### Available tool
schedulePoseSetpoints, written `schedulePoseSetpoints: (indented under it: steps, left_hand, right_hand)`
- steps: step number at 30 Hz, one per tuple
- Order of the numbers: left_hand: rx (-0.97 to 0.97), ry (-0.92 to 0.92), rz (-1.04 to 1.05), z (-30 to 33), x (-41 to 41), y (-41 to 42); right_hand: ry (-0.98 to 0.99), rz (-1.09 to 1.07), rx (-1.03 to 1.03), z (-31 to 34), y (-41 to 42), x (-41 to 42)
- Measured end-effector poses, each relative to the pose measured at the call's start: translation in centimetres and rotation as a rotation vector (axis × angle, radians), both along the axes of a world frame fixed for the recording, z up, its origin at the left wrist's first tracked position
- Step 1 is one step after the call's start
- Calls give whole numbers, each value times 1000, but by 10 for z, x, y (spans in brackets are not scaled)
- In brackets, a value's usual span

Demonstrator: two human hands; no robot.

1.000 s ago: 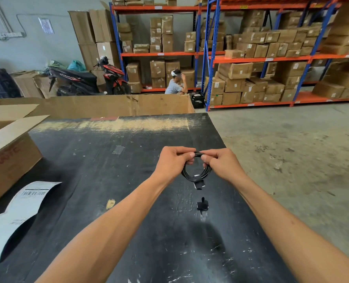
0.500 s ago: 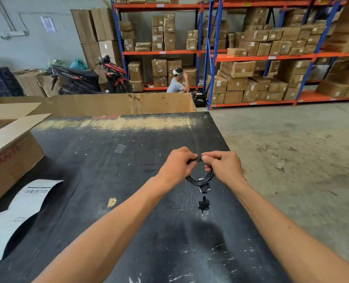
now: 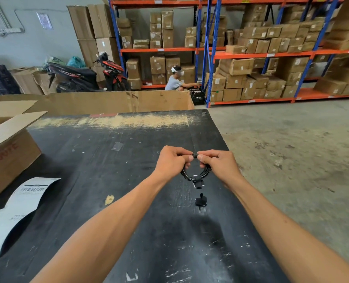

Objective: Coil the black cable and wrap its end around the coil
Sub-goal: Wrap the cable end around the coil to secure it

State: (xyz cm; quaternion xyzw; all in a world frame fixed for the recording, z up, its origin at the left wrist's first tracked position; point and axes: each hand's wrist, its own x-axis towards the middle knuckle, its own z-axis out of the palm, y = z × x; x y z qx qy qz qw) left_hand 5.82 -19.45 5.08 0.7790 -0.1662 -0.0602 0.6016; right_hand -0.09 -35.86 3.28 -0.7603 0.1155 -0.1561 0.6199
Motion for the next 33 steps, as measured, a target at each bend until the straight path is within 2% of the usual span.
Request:
schedulePoseSetpoints:
  steps: [4,5,7,9,12,18,22,27,29,33]
  left_hand:
    - [56,-70,75,-6,4,3]
    - [54,-77,93,-8,5,6]
    - [53,-84,123,-14,8,13]
    - [61,-83,159,-19,11,19]
    - [65,-64,197,-26,13,23]
    - [131,-89,162,-34,10,23]
    - [123,-65,159,-37,8,24]
    - [95,-61,194,-39,9,28]
    - [80,-68,198,-39,9,27]
    - [43,-101,172,-33,6,17]
  right_hand:
    - [122,64,-11,-3,-7,-1]
    - [165,60,-86,-7,-10,-2]
    - [260,78,-370,-18,-16,-7]
    - [398,162,-567,-29,-17,-13]
    - [544,234,-718,-41,-11,-20]
    - [583,436,-925,-58,-3,-18]
    - [503,408,-818,-58,-6,-15]
    - [313,382,-319,-21,-17,-14]
    - [212,404,-187,1,-21,-15]
    - [139,471,-149,27,-20,-16]
